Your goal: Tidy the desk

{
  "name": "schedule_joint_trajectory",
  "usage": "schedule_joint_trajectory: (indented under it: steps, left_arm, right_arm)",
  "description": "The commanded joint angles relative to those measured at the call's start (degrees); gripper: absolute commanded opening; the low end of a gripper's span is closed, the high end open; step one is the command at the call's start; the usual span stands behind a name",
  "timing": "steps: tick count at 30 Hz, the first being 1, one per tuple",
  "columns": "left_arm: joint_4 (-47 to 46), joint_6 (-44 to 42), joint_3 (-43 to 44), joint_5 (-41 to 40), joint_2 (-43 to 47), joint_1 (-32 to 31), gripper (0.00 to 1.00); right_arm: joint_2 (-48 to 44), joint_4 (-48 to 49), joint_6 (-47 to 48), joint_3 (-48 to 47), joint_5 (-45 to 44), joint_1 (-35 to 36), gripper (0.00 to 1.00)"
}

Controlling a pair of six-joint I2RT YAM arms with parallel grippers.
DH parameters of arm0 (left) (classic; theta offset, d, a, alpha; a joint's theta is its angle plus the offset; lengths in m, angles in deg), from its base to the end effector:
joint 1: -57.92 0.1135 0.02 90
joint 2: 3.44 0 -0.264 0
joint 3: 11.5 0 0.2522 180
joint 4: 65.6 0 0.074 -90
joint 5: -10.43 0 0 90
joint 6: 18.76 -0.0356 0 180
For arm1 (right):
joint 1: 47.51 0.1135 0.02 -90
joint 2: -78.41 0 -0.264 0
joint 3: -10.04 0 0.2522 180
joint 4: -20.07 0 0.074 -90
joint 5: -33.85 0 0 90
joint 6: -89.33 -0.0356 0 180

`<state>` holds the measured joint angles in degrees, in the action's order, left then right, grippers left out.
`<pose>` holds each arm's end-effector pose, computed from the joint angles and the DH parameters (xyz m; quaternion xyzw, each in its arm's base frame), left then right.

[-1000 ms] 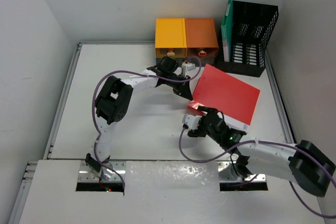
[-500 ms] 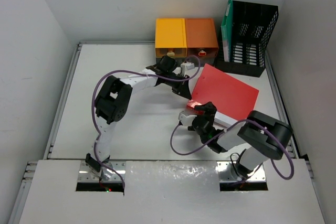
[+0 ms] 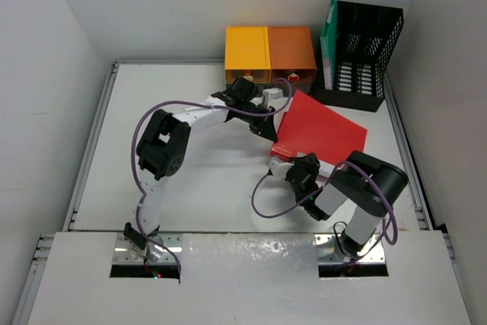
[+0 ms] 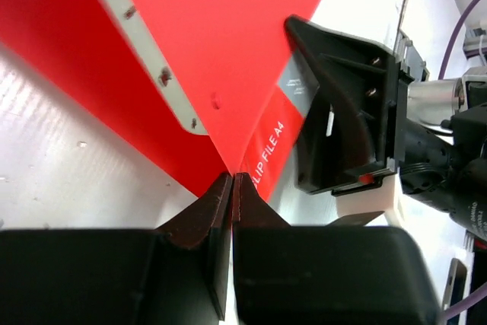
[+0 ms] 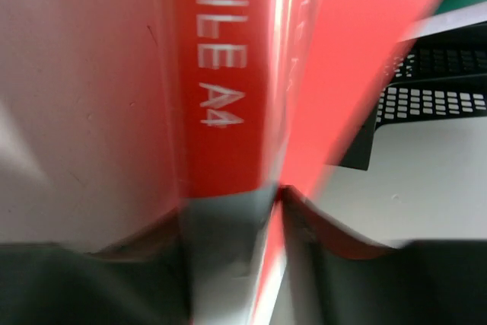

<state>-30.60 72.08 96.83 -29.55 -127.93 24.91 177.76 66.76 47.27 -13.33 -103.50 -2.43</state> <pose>0.3814 -0.2803 0.1854 0.3719 0.7823 -0.4692 0.1722 0.1665 0.1299 0.0813 -0.4337 0.6911 -0.3579 0.4540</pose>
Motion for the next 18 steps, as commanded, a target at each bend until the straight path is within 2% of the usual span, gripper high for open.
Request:
schedule_joint_trajectory:
  steps: [1, 3, 4, 7, 8, 9, 11, 15, 17, 18]
  left_arm:
    - [3.44, -4.87, 3.25, 2.71, 1.53, 0.23, 0.00]
    - [5.91, -7.85, 4.48, 2.11, 1.96, 0.06, 0.00]
    - [7.84, -8.83, 4.66, 1.58, 2.66, -0.12, 0.00]
    - [10.83, -12.08, 4.49, -1.84, 4.59, -0.47, 0.32]
    - [11.54, -12.70, 4.49, -3.16, 5.13, -0.47, 0.48]
    - [12.33, -13.66, 4.58, -5.70, 5.65, -0.56, 0.59]
    - [15.14, -14.64, 5.27, -8.70, 7.58, -0.38, 0.99]
    - [16.65, -14.30, 5.37, -17.04, 15.73, 1.28, 1.00]
    - [16.65, -14.38, 5.72, -20.21, 19.09, 1.99, 1.00]
    - [16.56, -14.81, 5.81, -25.01, 22.50, 2.16, 1.00]
  right_arm:
    - [-4.59, 0.67, -3.45, -0.24, 1.90, -0.34, 0.28]
    - [-8.37, 0.02, -5.39, 0.20, 2.44, -0.26, 0.04]
    - [-9.43, -0.15, -5.58, 0.38, 2.88, -0.34, 0.01]
    - [-12.68, -3.13, -5.58, 0.12, 3.32, -0.34, 0.00]
    - [-13.56, -4.18, -5.84, -0.32, 3.75, -0.34, 0.00]
    - [-15.57, -5.24, -6.71, -0.41, 4.11, -0.26, 0.00]
    - [-18.04, -9.89, -8.03, -1.20, 5.51, -0.26, 0.00]
    - [-28.39, -26.29, -14.79, -4.27, 11.56, -0.34, 0.00]
    - [-31.92, -28.97, -16.65, -5.16, 13.07, -0.69, 0.00]
    - [-33.68, -30.81, -18.39, -5.33, 13.51, -1.30, 0.00]
